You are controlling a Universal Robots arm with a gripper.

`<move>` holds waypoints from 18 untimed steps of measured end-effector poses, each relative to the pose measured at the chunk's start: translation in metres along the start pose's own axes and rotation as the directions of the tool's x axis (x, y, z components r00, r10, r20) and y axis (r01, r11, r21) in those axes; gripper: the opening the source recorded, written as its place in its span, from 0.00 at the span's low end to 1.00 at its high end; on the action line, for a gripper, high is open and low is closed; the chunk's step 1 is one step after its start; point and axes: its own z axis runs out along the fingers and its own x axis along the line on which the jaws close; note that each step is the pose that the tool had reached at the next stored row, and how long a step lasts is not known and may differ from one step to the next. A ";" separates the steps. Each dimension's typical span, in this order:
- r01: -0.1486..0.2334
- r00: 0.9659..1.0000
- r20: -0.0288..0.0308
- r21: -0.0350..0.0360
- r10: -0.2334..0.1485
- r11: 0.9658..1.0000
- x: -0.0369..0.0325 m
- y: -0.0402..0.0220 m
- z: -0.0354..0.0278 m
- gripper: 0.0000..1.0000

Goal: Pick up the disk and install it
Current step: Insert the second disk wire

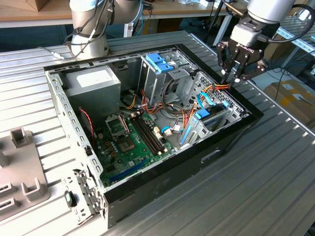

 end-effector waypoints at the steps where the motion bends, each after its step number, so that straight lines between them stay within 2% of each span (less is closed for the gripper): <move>1: 0.010 1.000 0.001 0.000 -0.010 1.000 0.0002 -0.0008 0.0000 0.29; 3: 0.026 1.000 0.002 0.001 -0.026 1.000 0.0006 -0.0021 0.0002 0.29; 6: 0.074 0.997 0.005 0.003 -0.074 0.997 0.0014 -0.0053 0.0004 0.29; 12: 0.143 0.990 0.009 0.006 -0.143 0.990 0.0028 -0.0105 0.0006 0.29; 18: 0.144 0.989 0.009 0.006 -0.144 0.990 0.0028 -0.0105 0.0007 0.29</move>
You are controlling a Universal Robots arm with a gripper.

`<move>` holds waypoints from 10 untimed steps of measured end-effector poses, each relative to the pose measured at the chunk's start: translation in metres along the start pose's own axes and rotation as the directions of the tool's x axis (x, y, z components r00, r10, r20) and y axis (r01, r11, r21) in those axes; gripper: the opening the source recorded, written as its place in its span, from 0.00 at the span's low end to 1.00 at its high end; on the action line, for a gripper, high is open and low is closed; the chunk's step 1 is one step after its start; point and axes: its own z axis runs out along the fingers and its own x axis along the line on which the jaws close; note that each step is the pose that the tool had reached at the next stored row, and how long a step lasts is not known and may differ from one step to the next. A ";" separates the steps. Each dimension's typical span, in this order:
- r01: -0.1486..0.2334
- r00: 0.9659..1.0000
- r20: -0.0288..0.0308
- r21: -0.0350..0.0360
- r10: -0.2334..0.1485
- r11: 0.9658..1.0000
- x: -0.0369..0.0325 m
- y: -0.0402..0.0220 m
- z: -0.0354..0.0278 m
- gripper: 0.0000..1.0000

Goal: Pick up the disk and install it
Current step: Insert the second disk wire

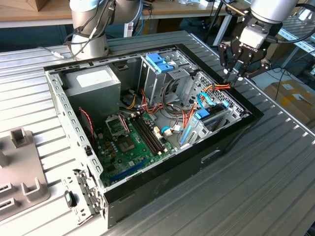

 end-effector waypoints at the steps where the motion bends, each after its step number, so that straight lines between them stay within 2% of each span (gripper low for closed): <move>1: 0.000 1.000 0.000 0.000 0.000 1.000 0.0000 0.0000 0.0000 0.29; 3: 0.005 1.000 0.000 0.000 -0.005 1.000 0.0000 0.0000 0.0000 0.29; 8: 0.049 0.999 0.003 0.002 -0.049 0.999 0.0001 -0.0003 0.0001 0.29; 10: 0.051 0.999 0.003 0.002 -0.051 0.999 0.0001 -0.0003 0.0001 0.29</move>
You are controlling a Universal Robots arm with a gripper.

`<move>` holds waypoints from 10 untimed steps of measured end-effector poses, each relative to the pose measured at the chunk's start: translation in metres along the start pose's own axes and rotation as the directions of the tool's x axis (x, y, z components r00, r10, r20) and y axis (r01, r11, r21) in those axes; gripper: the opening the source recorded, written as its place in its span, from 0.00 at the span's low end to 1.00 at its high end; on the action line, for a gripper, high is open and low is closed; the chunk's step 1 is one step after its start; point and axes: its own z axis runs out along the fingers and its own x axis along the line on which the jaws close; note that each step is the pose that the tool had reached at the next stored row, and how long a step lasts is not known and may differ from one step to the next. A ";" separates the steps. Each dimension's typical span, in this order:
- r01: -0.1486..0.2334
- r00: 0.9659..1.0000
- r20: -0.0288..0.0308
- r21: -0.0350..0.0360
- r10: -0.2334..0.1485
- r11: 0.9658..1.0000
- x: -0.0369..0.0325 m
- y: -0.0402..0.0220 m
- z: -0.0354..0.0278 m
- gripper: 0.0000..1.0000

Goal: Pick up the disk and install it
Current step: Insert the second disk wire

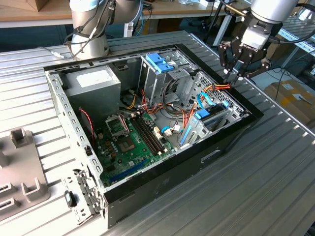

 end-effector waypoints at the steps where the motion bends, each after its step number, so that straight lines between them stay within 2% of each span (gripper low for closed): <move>1: 0.000 1.000 0.000 0.000 0.000 1.000 0.0001 -0.0001 0.0000 0.29; 10: 0.005 1.000 0.000 0.000 -0.005 1.000 0.0007 -0.0014 0.0001 0.29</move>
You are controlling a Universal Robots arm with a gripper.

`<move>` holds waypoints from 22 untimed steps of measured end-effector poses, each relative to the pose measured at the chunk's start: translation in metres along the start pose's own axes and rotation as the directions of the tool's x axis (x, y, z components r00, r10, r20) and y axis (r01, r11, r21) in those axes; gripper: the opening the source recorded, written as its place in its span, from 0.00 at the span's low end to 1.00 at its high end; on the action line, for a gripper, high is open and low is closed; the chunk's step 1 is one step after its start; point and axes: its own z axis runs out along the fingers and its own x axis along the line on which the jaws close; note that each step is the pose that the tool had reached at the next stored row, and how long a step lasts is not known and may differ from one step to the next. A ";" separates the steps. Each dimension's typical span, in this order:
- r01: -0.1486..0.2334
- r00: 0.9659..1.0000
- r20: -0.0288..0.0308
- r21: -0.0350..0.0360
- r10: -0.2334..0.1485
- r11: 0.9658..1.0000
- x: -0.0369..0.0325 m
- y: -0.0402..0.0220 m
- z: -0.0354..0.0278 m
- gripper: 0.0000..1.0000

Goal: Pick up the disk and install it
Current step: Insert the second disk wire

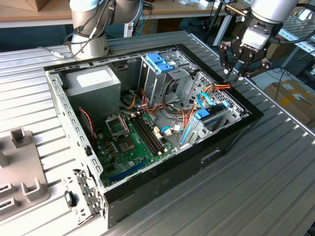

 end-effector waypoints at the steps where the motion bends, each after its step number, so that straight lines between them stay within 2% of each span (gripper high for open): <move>1: 0.001 1.000 0.000 0.000 -0.001 1.000 0.0001 -0.0002 0.0000 0.29; 3: 0.004 1.000 0.000 0.000 -0.004 1.000 0.0003 -0.0006 0.0000 0.29; 5: 0.015 1.000 -0.003 -0.004 -0.015 1.000 0.0006 -0.0013 0.0000 0.29; 8: 0.041 0.999 -0.005 -0.007 -0.041 0.999 0.0012 -0.0024 0.0002 0.29; 11: 0.068 0.998 -0.005 -0.008 -0.068 0.998 0.0018 -0.0037 0.0005 0.29; 13: 0.095 0.995 -0.006 -0.009 -0.095 0.995 0.0021 -0.0043 0.0007 0.29; 17: 0.155 0.988 -0.007 -0.010 -0.155 0.988 0.0022 -0.0045 0.0014 0.29; 19: 0.180 0.984 -0.012 -0.013 -0.180 0.984 0.0023 -0.0045 0.0017 0.29; 21: 0.214 0.977 -0.020 -0.019 -0.215 0.977 0.0022 -0.0045 0.0020 0.29; 22: 0.225 0.974 -0.024 -0.022 -0.225 0.974 0.0022 -0.0045 0.0021 0.29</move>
